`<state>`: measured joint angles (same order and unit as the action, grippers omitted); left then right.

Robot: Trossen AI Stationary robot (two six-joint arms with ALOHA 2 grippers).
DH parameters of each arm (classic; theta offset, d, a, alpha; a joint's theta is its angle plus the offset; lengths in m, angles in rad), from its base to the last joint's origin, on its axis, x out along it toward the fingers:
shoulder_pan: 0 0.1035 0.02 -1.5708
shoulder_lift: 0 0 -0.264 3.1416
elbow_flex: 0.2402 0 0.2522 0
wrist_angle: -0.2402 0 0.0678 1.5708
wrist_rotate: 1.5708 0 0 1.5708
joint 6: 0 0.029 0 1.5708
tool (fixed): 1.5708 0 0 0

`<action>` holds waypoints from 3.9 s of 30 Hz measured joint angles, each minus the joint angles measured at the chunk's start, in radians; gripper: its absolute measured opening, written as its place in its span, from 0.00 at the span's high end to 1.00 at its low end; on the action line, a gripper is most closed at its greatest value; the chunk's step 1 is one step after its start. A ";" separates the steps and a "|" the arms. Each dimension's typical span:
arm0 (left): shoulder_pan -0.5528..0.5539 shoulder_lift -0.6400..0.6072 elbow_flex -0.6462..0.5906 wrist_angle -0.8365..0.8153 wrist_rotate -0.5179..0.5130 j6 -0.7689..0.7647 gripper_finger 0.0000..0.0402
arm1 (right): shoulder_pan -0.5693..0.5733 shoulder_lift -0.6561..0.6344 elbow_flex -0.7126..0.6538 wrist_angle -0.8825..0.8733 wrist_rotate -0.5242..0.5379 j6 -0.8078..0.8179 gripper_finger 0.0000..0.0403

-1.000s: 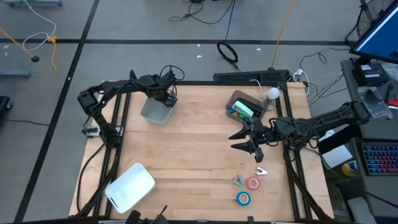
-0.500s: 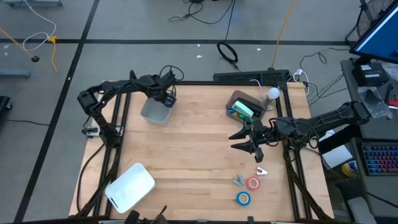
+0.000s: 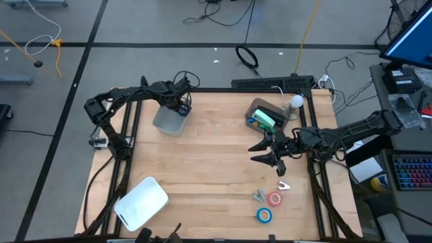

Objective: Pick and place Stapler, Stapler remover, tape
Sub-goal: Put the orange tape into the gray bin, then put the pink tape into the gray bin

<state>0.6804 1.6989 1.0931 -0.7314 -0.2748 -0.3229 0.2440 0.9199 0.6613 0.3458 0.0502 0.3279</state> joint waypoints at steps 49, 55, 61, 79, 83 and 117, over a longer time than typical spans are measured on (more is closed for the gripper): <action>-0.724 -0.237 0.029 0.734 0.363 -0.078 0.71 | 0.000 0.000 0.000 0.006 -0.001 0.216 0.61; -0.763 -0.212 0.029 0.769 0.361 -0.103 0.71 | 0.027 0.000 0.000 -0.020 -0.003 0.294 0.61; -0.783 -0.211 0.029 0.773 0.331 -0.117 0.71 | 0.072 0.000 0.000 0.027 -0.160 0.300 0.61; -0.805 -0.211 0.029 0.759 0.310 -0.129 0.71 | 0.314 0.148 0.408 -0.942 0.070 0.258 0.61; -0.805 -0.211 0.029 0.759 0.298 -0.115 0.71 | 0.360 0.257 0.461 -1.092 -0.039 0.300 0.61; -0.816 -0.212 0.028 0.705 0.290 -0.097 0.71 | 0.478 0.632 0.339 -1.015 -0.191 0.128 0.61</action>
<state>-0.1352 1.4872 1.1210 -0.0269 0.0154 -0.4195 0.7219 1.5520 1.0005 -0.6696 -0.1411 0.4557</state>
